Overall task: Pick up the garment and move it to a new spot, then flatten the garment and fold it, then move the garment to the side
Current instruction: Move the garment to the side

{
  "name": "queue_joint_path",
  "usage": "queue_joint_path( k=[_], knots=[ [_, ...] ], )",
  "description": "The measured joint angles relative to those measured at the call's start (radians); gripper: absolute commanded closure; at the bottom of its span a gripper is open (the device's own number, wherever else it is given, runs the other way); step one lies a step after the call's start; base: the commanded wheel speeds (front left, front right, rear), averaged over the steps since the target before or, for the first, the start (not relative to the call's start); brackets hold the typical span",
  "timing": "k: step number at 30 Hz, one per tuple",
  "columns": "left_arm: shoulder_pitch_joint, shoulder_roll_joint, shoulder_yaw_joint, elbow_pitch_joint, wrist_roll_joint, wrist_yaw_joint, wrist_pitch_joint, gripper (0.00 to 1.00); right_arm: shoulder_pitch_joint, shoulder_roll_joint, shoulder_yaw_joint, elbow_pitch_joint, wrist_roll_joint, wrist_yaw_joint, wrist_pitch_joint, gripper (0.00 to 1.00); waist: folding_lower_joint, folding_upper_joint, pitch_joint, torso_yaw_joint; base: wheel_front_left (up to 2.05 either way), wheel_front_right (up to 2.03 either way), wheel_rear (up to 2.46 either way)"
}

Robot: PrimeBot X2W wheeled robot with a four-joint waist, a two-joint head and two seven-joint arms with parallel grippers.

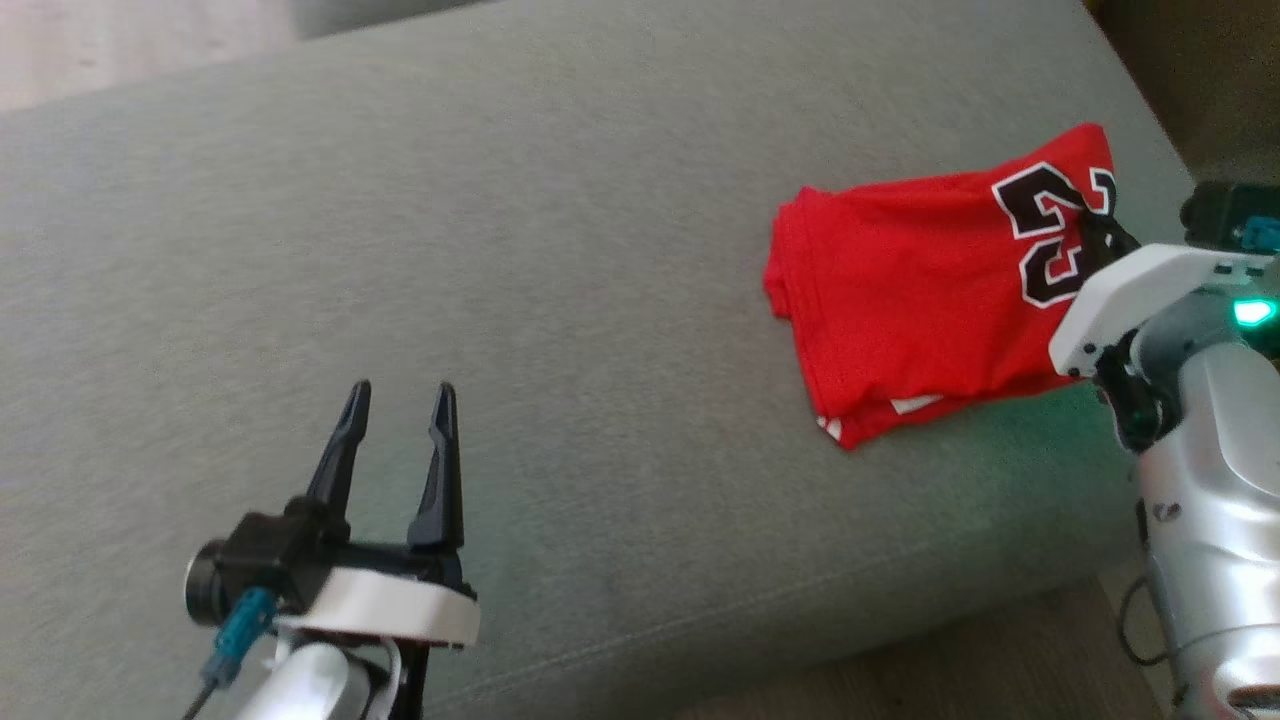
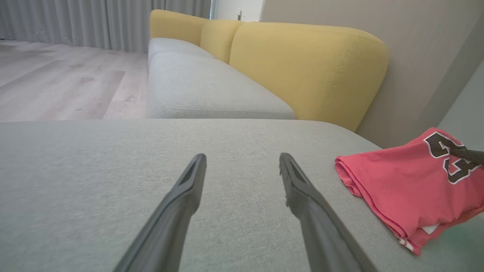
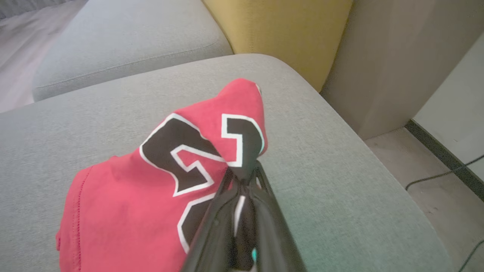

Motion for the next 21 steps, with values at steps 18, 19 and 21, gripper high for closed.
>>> queue_joint_path(
  k=[18,19,21],
  knots=[
    [-0.044,0.029,0.009,-0.037,0.009,0.015,0.016,0.0,-0.255,-0.054,-0.022,0.113,-0.085,0.0,-0.027,1.0,0.0,0.0,0.107,0.028,0.0,0.0,0.0],
    [-0.044,0.031,0.011,-0.039,0.009,0.015,0.016,0.0,-0.267,-0.074,-0.035,0.12,-0.097,0.0,-0.027,1.0,0.0,0.0,0.112,0.037,0.0,0.0,0.0],
    [-0.044,0.039,0.016,-0.045,0.009,0.018,0.016,0.0,-0.29,-0.107,-0.064,0.132,-0.119,0.0,-0.027,1.0,-0.0001,0.0,0.124,0.054,0.0,0.0,0.0]
  ],
)
